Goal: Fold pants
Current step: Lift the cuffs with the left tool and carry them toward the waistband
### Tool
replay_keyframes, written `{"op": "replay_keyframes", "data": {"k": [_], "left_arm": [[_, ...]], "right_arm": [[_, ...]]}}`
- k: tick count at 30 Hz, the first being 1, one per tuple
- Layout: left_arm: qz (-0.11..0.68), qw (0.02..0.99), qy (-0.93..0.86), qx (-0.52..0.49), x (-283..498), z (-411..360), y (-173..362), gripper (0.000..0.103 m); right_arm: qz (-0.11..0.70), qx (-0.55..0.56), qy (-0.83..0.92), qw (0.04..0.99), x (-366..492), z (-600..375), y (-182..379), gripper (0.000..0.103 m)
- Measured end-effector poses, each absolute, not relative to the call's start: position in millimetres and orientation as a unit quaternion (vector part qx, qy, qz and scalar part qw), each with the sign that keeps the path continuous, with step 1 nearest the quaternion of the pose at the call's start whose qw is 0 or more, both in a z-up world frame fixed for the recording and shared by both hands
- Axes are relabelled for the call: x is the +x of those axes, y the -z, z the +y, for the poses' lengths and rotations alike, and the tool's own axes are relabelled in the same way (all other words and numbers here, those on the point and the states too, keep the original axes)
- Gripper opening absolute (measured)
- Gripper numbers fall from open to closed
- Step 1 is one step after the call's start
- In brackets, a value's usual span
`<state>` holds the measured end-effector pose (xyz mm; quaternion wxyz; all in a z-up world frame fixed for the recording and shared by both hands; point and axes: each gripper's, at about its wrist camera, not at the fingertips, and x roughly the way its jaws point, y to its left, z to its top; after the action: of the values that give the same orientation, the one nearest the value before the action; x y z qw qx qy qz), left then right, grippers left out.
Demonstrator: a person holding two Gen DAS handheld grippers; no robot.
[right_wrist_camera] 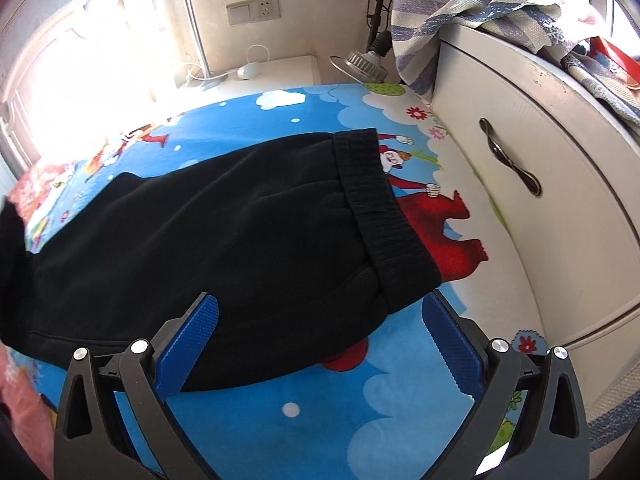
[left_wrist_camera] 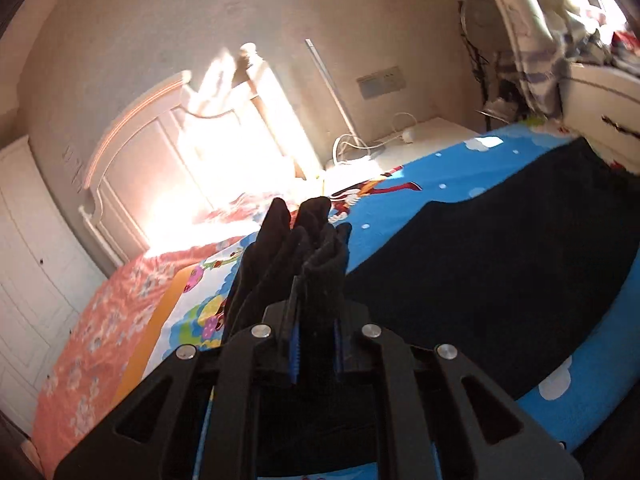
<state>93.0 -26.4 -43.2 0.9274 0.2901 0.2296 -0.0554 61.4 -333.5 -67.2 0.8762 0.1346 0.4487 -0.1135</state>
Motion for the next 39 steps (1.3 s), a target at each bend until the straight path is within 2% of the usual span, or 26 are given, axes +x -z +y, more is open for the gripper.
{"op": "replay_keyframes", "data": {"k": [3, 5, 12, 18, 23, 24, 26, 27, 31, 35, 39], "left_arm": [[0.245, 0.897, 0.089, 0.358, 81, -76, 120, 0.011], [0.231, 0.895, 0.079, 0.373, 78, -73, 145, 0.011], [0.221, 0.929, 0.075, 0.288, 75, -46, 119, 0.011], [0.213, 0.941, 0.072, 0.252, 71, -39, 112, 0.011], [0.207, 0.945, 0.073, 0.243, 69, -36, 112, 0.011], [0.204, 0.945, 0.073, 0.247, 68, -37, 113, 0.011], [0.195, 0.943, 0.073, 0.258, 70, -43, 114, 0.011], [0.193, 0.943, 0.074, 0.261, 72, -45, 114, 0.011], [0.176, 0.943, 0.081, 0.271, 80, -58, 111, 0.011], [0.160, 0.939, 0.118, 0.280, 86, -89, 110, 0.011], [0.179, 0.931, 0.148, 0.281, 98, -116, 125, 0.011]], "right_arm": [[0.455, 0.175, 0.059, 0.871, 66, -325, 66, 0.098], [0.466, 0.201, 0.015, 0.861, 78, -315, 67, 0.098], [0.543, 0.281, -0.165, 0.774, 168, -224, 73, 0.098], [0.618, 0.262, -0.233, 0.704, 239, -135, 104, 0.098], [0.636, 0.271, -0.255, 0.676, 271, -101, 117, 0.098], [0.639, 0.267, -0.257, 0.674, 278, -94, 121, 0.094], [0.644, 0.266, -0.260, 0.668, 287, -87, 128, 0.062], [0.649, 0.264, -0.261, 0.664, 290, -85, 130, 0.036], [0.615, 0.236, -0.275, 0.700, 293, -99, 104, 0.025], [0.587, 0.230, -0.255, 0.733, 292, -136, 85, 0.022], [0.597, 0.202, -0.212, 0.746, 291, -160, 105, 0.021]]}}
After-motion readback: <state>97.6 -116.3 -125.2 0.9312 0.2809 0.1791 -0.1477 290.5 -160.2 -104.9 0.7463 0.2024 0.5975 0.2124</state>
